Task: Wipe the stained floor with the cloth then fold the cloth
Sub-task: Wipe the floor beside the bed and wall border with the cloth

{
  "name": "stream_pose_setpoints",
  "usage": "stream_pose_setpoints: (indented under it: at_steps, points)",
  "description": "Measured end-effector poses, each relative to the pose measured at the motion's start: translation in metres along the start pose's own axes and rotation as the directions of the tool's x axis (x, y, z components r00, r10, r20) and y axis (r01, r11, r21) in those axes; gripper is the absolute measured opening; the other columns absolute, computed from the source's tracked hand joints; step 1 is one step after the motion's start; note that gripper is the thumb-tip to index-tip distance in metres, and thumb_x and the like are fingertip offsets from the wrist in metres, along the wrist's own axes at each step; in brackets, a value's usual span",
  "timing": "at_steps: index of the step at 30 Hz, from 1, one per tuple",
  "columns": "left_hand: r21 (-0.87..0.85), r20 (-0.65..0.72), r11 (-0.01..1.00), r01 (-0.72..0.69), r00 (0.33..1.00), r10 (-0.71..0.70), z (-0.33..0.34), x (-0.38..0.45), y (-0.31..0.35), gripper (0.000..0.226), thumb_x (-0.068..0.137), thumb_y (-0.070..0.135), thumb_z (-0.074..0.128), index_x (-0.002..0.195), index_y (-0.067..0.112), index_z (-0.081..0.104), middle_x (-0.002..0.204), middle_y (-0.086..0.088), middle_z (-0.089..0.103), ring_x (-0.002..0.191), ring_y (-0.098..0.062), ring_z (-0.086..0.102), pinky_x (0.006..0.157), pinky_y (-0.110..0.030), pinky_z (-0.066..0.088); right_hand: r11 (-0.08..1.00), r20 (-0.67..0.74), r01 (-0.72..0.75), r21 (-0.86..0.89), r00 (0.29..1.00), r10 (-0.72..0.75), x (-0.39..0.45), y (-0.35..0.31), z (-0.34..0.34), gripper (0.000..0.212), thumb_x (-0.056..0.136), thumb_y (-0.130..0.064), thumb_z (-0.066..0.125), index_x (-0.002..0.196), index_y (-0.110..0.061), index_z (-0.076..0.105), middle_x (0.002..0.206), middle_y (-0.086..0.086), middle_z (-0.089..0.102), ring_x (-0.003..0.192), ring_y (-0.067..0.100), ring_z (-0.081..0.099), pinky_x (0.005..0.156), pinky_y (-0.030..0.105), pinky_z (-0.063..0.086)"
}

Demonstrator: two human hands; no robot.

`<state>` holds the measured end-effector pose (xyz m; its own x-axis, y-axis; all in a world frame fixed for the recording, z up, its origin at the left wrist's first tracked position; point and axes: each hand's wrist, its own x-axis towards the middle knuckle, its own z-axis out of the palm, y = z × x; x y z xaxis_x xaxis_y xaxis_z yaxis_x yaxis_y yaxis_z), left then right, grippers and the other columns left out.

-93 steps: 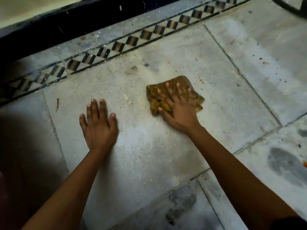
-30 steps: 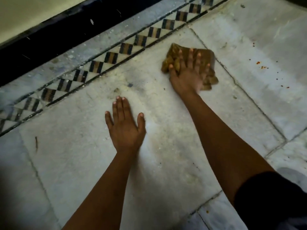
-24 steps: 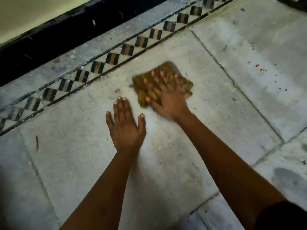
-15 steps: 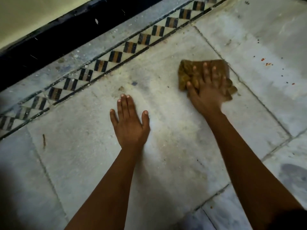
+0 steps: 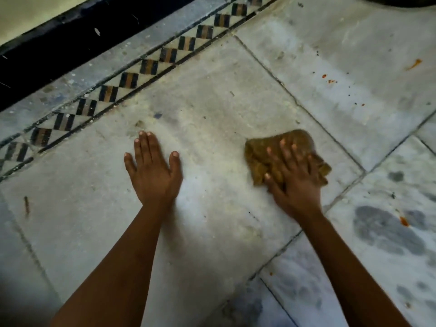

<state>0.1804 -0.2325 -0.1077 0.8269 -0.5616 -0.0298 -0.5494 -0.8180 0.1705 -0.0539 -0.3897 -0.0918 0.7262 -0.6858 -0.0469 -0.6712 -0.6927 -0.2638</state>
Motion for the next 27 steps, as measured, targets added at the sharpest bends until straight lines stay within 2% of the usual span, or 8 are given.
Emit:
stream_pose_setpoints:
  at_steps: [3, 7, 9, 12, 15, 20, 24, 27]
  points:
    - [0.006, 0.013, 1.000, -0.009, 1.000, 0.009, 0.001, 0.000, 0.000, 0.072, 0.092, 0.051, 0.015, 0.150, 0.010, 0.007, 0.158, -0.010, 0.008, 0.145, -0.020, 0.005, 0.116, -0.043, -0.002, 0.991, 0.009, -0.102, -0.081, 0.995, 0.103, 0.045, 0.005, -0.007, 0.077, 0.082, -0.071, 0.015, 0.147, -0.031, 0.022, 0.156, 0.006, 0.017, 0.145, 0.028, 0.009, 0.113, 0.053, 0.002]
    - [0.007, 0.011, 1.000, -0.013, 1.000, 0.013, 0.001, 0.000, -0.001, 0.072, 0.091, 0.051, 0.014, 0.150, 0.009, 0.007, 0.158, -0.010, 0.008, 0.145, -0.021, 0.005, 0.116, -0.044, -0.002, 0.993, 0.054, -0.077, -0.090, 0.995, 0.082, 0.073, -0.009, -0.006, 0.081, 0.076, -0.071, 0.010, 0.148, -0.034, 0.016, 0.158, 0.003, 0.010, 0.145, 0.028, 0.001, 0.113, 0.050, -0.008]
    - [0.013, 0.012, 1.000, -0.014, 1.000, 0.014, 0.000, 0.000, -0.001, 0.073, 0.091, 0.051, 0.014, 0.150, 0.008, 0.007, 0.158, -0.010, 0.008, 0.145, -0.021, 0.005, 0.116, -0.044, -0.001, 0.998, 0.042, -0.021, -0.055, 0.999, 0.023, 0.058, -0.011, -0.003, 0.071, 0.083, -0.062, 0.012, 0.146, -0.031, 0.023, 0.156, 0.005, 0.017, 0.145, 0.029, 0.008, 0.113, 0.048, -0.007]
    - [0.010, 0.010, 1.000, -0.012, 1.000, 0.012, 0.000, 0.001, -0.001, 0.073, 0.091, 0.051, 0.014, 0.150, 0.008, 0.008, 0.158, -0.011, 0.009, 0.145, -0.022, 0.006, 0.116, -0.044, -0.001, 0.995, 0.013, 0.099, -0.013, 0.995, -0.099, 0.006, -0.010, 0.003, 0.058, 0.092, -0.052, 0.025, 0.142, -0.024, 0.037, 0.150, 0.010, 0.033, 0.140, 0.036, 0.022, 0.113, 0.054, 0.008]
    - [0.006, 0.017, 1.000, -0.011, 1.000, 0.011, 0.000, 0.001, -0.002, 0.073, 0.091, 0.051, 0.014, 0.150, 0.008, 0.008, 0.158, -0.011, 0.008, 0.145, -0.022, 0.006, 0.115, -0.044, -0.001, 0.981, 0.049, 0.178, -0.073, 0.983, -0.175, -0.055, -0.004, 0.006, 0.059, 0.094, -0.059, 0.017, 0.143, -0.029, 0.030, 0.152, 0.008, 0.029, 0.142, 0.030, 0.017, 0.113, 0.053, 0.009]
    - [0.020, 0.017, 1.000, -0.011, 1.000, 0.010, 0.001, 0.002, -0.003, 0.073, 0.091, 0.050, 0.015, 0.149, 0.007, 0.009, 0.157, -0.011, 0.009, 0.145, -0.023, 0.006, 0.115, -0.045, 0.000, 0.992, 0.038, 0.097, -0.083, 0.995, -0.094, -0.035, 0.019, 0.000, 0.086, 0.078, -0.081, 0.018, 0.147, -0.030, 0.016, 0.155, 0.009, 0.016, 0.143, 0.029, 0.008, 0.113, 0.054, 0.005]
    - [0.009, 0.036, 1.000, -0.013, 0.999, 0.012, 0.000, 0.001, -0.002, 0.072, 0.091, 0.051, 0.015, 0.149, 0.008, 0.009, 0.157, -0.012, 0.009, 0.145, -0.023, 0.006, 0.115, -0.045, 0.000, 0.998, 0.066, -0.026, -0.048, 0.997, 0.029, 0.013, 0.000, -0.003, 0.072, 0.083, -0.068, 0.015, 0.146, -0.034, 0.019, 0.157, 0.005, 0.012, 0.145, 0.028, 0.004, 0.114, 0.050, -0.003]
    - [-0.027, 0.095, 1.000, -0.008, 0.995, 0.011, -0.006, 0.003, -0.004, 0.069, 0.095, 0.050, 0.016, 0.150, 0.010, 0.006, 0.158, -0.010, 0.005, 0.146, -0.022, 0.002, 0.115, -0.045, -0.003, 0.998, 0.066, -0.051, 0.026, 0.997, 0.049, 0.010, -0.015, -0.007, 0.072, 0.082, -0.063, 0.007, 0.145, -0.034, 0.025, 0.157, 0.001, 0.012, 0.145, 0.023, 0.003, 0.115, 0.043, -0.006]
